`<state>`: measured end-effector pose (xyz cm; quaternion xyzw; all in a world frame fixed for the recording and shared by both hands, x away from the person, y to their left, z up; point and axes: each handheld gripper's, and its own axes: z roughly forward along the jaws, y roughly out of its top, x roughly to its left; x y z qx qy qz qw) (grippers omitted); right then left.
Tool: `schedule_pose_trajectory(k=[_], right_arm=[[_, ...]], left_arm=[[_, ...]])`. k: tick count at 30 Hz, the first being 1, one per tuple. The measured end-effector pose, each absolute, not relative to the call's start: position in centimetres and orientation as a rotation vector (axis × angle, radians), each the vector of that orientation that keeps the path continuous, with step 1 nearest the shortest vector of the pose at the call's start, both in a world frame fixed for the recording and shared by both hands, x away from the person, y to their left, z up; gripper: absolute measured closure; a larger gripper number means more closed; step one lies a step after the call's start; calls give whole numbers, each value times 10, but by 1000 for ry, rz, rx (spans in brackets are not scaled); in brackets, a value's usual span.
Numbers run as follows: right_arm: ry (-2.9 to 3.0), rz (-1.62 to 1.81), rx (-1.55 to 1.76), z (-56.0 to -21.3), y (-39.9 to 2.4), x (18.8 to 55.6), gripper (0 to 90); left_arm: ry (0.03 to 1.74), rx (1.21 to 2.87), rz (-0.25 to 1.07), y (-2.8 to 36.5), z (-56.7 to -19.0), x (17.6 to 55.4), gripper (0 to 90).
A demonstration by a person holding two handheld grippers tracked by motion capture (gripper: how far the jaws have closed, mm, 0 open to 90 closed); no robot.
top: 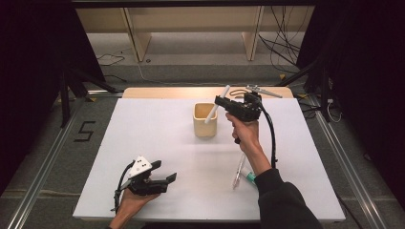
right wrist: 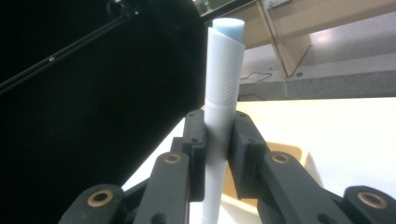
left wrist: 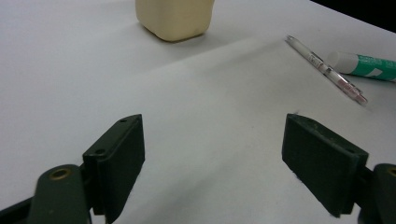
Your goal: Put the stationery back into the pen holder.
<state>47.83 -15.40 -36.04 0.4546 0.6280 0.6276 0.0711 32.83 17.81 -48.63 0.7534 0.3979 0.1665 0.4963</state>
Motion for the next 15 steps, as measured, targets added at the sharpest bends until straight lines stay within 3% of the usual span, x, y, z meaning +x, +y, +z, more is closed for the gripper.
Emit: schedule_pose_trajectory(k=[15], right_arm=[[1830,1814,1418,-362,-148,503,784]], left_arm=[[957,1824,406,178,-487,328,207]])
